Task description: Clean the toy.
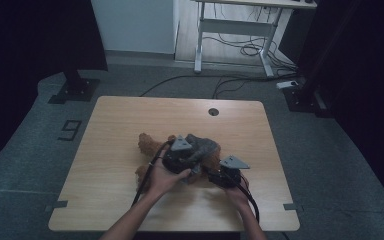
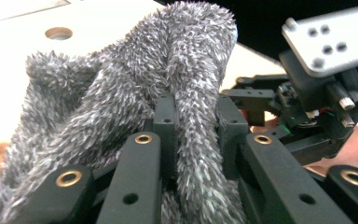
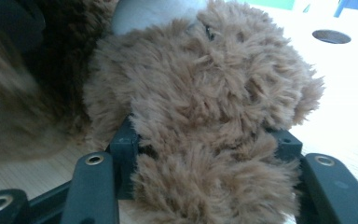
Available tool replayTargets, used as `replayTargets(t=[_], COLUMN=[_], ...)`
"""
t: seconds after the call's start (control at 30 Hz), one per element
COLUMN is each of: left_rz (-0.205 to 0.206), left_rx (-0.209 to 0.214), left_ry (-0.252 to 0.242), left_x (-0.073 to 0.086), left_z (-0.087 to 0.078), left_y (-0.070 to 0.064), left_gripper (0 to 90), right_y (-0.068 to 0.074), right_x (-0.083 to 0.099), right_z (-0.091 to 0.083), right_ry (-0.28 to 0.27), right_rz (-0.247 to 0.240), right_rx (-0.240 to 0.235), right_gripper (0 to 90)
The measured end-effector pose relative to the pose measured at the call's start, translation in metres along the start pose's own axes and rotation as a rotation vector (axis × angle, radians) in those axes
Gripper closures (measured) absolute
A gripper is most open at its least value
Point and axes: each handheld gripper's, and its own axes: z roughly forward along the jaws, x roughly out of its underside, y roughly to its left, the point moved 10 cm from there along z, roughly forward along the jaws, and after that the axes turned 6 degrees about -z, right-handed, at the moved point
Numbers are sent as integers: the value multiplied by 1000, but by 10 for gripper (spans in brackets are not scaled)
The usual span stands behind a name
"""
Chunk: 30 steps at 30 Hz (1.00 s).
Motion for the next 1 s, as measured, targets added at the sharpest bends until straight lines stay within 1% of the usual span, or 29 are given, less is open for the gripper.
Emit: replayTargets(t=[0.03,0.07,0.1,0.13,0.17,0.2,0.3,0.33,0.37,0.4,0.47,0.63,0.7,0.77,0.83,0.93,0.97,1.0], left_rz=[5,14,18,23,24,22,4,-10,-31,-47,-64,-93,-111,-141,-166,-186,-210,-239], left_rx=[-2,-18,-29,-31,-29,-33,-58,-64,-56,-55,-71,-89,-102,-118,-140,-222,-226,-218], left_ry=[25,50,63,58,46,45,54,53,42,32,8,-17,-26,-31,-20,19,33,54], left_x=[5,12,19,24,28,32,43,47,49,50,51,54,56,57,59,68,74,81], left_z=[9,17,24,26,26,24,12,6,-1,-7,-23,-49,-59,-69,-78,-87,-87,-87], left_y=[-3,-4,-3,-2,0,2,17,23,28,32,41,57,65,76,89,115,123,130], left_gripper=[736,735,735,737,740,743,744,745,747,750,754,756,756,756,755,754,754,755], right_y=[-1,-1,-1,-1,-2,-3,-3,-3,-3,-3,-2,-2,-2,-2,-3,-3,-3,-3], right_x=[0,0,0,1,3,3,3,3,3,2,2,3,3,3,3,3,3,4], right_z=[0,0,0,0,0,0,-1,0,-1,-1,-1,-2,-2,-2,-2,-2,-2,-2], right_ry=[-5,-4,-4,1,7,5,-2,-4,-6,-7,-8,-12,-13,-14,-14,-15,-15,-15], right_rz=[5,9,13,18,15,20,22,22,24,22,15,13,11,13,16,20,20,20], right_rx=[3,3,4,7,12,9,7,7,6,4,3,2,1,-3,-6,-8,-9,-10], right_gripper=[441,442,443,446,449,451,455,455,455,455,456,456,456,456,456,455,455,455])
